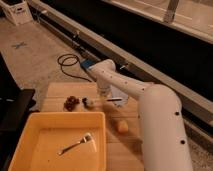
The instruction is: Wipe table surface with brush
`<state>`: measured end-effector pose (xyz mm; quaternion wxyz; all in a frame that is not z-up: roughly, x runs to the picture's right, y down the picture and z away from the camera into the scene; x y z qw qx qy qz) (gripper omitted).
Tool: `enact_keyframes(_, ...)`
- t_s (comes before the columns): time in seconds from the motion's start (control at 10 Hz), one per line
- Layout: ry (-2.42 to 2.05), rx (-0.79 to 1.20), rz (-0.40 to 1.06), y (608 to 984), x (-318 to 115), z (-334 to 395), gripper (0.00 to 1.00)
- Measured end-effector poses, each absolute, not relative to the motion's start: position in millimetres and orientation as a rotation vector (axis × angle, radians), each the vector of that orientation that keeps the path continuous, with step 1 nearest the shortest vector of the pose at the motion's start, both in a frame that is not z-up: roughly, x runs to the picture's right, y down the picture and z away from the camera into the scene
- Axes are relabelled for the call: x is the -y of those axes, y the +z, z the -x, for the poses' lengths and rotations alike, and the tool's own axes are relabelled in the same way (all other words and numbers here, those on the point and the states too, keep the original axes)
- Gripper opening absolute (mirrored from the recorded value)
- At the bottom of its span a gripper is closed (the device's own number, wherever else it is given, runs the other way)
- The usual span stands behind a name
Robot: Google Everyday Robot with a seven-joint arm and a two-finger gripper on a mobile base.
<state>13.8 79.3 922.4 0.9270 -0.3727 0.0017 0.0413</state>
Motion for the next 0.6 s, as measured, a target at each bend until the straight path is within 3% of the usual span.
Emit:
enact_keyframes(0.3,0.143,-0.102,0.747,917.7,-71.4,-63.6,0.09)
enact_keyframes(0.6,0.153,-0.131,0.716,939.3,-45.3,-73.9,0.09)
